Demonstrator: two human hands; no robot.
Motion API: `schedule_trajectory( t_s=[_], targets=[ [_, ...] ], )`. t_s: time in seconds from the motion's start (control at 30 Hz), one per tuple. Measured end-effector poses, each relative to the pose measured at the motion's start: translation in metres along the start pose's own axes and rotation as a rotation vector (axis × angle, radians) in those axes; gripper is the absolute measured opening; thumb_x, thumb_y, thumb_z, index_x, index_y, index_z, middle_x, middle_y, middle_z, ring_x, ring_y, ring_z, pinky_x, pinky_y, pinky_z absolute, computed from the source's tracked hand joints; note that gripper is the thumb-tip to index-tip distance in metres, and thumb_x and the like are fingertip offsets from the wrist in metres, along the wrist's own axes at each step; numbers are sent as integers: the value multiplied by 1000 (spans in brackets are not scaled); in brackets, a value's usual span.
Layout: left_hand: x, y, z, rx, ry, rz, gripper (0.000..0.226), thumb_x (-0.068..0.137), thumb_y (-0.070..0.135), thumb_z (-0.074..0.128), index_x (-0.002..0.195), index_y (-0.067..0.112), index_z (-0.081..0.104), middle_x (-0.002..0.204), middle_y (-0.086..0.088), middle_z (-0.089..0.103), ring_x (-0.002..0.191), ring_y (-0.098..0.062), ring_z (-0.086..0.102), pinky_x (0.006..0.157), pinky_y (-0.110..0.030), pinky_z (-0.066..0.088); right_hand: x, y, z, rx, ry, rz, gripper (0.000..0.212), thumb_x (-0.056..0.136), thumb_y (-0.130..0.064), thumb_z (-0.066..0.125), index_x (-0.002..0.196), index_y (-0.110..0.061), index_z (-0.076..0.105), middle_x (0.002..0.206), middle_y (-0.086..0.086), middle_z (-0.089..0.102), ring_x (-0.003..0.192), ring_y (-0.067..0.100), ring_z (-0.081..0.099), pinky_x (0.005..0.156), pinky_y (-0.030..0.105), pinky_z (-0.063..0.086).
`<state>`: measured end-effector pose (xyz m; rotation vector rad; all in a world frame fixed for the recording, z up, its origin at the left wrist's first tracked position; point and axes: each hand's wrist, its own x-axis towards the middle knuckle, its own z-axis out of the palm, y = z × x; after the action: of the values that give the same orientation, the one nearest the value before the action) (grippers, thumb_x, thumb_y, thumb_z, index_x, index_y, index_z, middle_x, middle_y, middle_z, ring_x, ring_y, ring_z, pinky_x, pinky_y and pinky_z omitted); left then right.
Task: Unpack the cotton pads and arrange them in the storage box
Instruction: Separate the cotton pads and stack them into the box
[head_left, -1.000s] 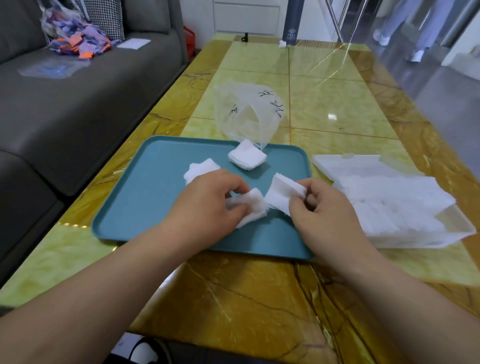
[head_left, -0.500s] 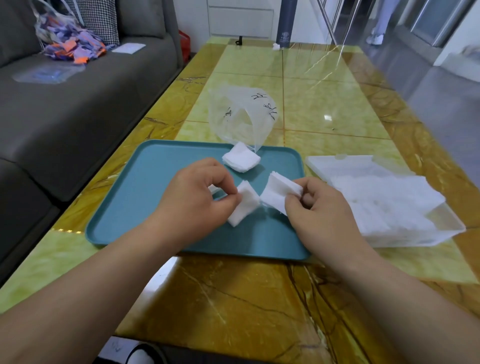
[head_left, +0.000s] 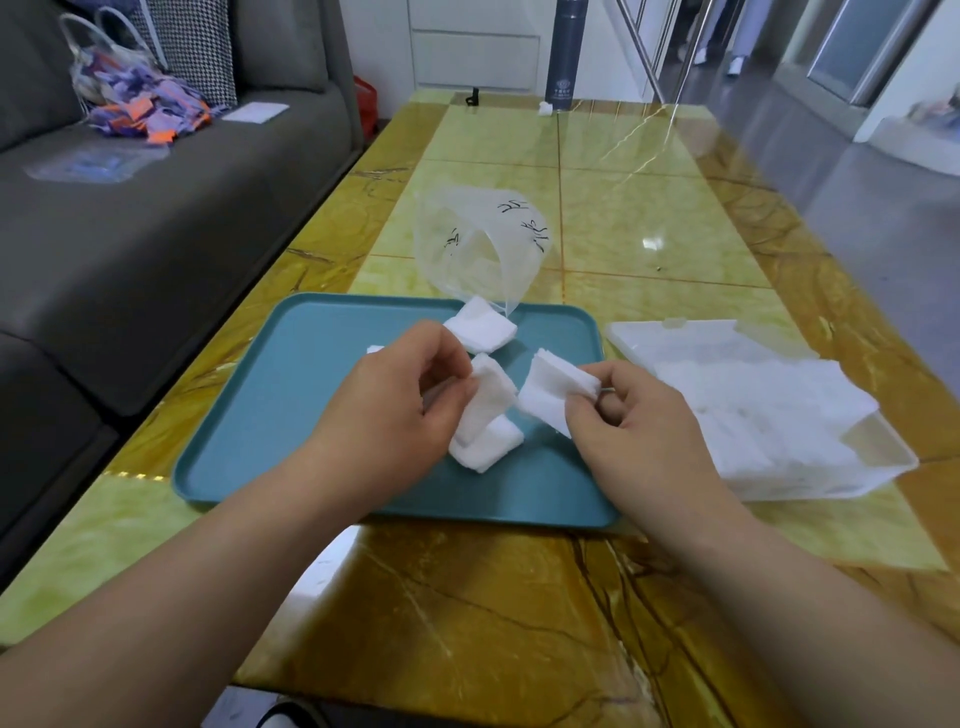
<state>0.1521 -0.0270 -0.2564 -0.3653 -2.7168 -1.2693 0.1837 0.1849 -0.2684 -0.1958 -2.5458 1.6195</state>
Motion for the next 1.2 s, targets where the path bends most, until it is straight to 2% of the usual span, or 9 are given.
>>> schedule_trajectory(
  t_s=[0.17,0.27,0.33,0.47,0.6,0.77,0.97,1.13,1.2],
  targets=[
    [-4,10,-5,-191,-61,-64,35,89,6,70,111,31,61,92,11,71,72,-6,62,67,-14,47,0,-3,1,28,2,39,6,98,-19,60,99,-25,62,76,3,75,58,10,55,57,25,45],
    [-7,21,-7,-359,-211,-91,37,89,4,74,115,29,65,95,9,78,84,-32,69,77,-35,60,0,-6,-2,116,-29,43,8,94,-13,68,98,-21,70,84,-1,79,77,13,73,76,33,61],
    [-8,22,-6,-363,-279,-83,28,90,7,76,110,26,71,96,11,79,92,-36,70,84,-41,61,-1,-9,-5,200,-105,50,14,93,-8,71,101,-19,74,90,-1,81,90,19,77,89,47,62],
    [-6,19,-2,-361,-251,-80,24,88,5,78,105,22,75,94,9,79,90,-24,74,84,-34,62,-4,-15,-7,289,-244,40,26,95,3,67,107,-17,77,94,2,82,94,19,78,92,40,62],
    [-4,15,0,-421,-189,-91,23,84,-1,80,99,15,75,89,-2,79,77,-14,73,75,-26,62,-3,-13,-7,301,-221,48,23,96,1,66,106,-15,78,91,4,82,91,18,79,86,33,62],
    [-3,12,2,-434,-173,-111,20,84,1,81,98,14,76,90,-4,79,85,-28,75,79,-34,62,-4,-13,-8,316,-272,33,20,96,2,65,108,-11,77,90,6,82,89,19,79,80,24,61],
    [-4,9,8,-434,-108,-151,18,83,5,83,96,14,74,87,-6,78,86,-33,74,80,-44,62,-5,-14,-9,324,-363,14,30,87,6,74,113,-9,74,101,6,81,100,20,77,90,30,61],
    [-1,8,11,-185,-145,-145,47,77,28,89,116,34,65,83,3,67,63,-3,57,62,-17,48,-4,-9,-3,171,-231,-26,20,94,2,68,106,-14,72,94,-2,80,92,8,75,83,21,58],
    [-2,8,11,-206,-236,-150,36,80,25,87,111,32,69,75,-3,67,59,-3,56,59,-18,44,-4,-8,-2,136,-269,-31,22,99,-1,61,109,-19,69,98,-2,78,95,10,74,87,28,58]
  ],
)
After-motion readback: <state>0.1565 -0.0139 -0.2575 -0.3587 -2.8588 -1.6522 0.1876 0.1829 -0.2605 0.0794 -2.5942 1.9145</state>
